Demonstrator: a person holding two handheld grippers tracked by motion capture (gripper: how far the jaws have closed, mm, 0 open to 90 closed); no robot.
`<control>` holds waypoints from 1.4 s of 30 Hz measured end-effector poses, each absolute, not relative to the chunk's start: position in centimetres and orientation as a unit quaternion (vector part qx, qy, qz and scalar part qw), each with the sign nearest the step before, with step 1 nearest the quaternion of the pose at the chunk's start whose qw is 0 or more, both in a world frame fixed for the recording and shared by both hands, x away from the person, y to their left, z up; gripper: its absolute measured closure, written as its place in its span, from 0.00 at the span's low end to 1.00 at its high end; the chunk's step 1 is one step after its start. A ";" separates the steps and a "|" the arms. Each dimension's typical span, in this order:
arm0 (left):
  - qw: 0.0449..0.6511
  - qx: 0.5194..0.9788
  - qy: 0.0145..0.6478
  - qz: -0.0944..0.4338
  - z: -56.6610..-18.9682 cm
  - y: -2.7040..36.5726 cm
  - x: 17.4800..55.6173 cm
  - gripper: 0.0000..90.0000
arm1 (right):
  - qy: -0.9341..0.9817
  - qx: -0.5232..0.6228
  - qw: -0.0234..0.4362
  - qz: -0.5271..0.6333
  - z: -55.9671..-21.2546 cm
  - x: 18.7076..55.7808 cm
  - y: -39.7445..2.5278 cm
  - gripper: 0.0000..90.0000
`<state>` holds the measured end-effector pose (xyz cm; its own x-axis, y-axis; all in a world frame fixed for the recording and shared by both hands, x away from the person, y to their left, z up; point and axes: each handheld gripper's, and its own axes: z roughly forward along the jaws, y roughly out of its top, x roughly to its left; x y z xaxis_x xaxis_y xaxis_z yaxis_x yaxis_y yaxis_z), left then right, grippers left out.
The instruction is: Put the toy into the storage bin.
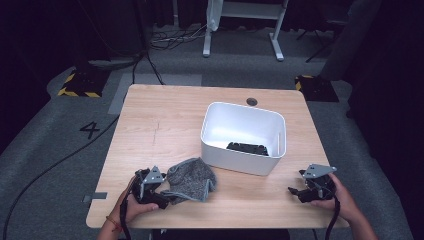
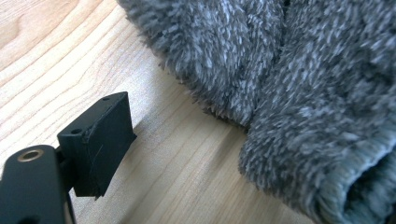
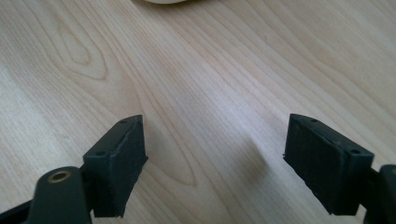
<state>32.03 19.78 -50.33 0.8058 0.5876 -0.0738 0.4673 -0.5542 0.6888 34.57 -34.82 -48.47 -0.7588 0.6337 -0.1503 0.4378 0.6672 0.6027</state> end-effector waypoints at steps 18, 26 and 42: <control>0.364 0.878 0.301 0.084 -50.3 19.8 32.0 0.17 | 0.839 0.370 0.163 0.363 -50.4 33.3 -37.5 0.15; 0.364 0.877 0.301 0.084 -50.3 19.8 32.0 0.17 | 0.836 0.377 0.167 0.362 -50.4 33.3 -37.5 0.15; 0.363 0.878 0.301 0.084 -50.3 19.7 32.0 0.17 | 0.829 0.393 0.173 0.359 -50.4 33.2 -37.6 0.15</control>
<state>32.00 19.74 -50.34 0.8048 0.5892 -0.0716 0.4675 -0.5551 0.6879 33.22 -37.56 -50.41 -0.6318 0.7751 -0.0040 0.5272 0.4335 0.7308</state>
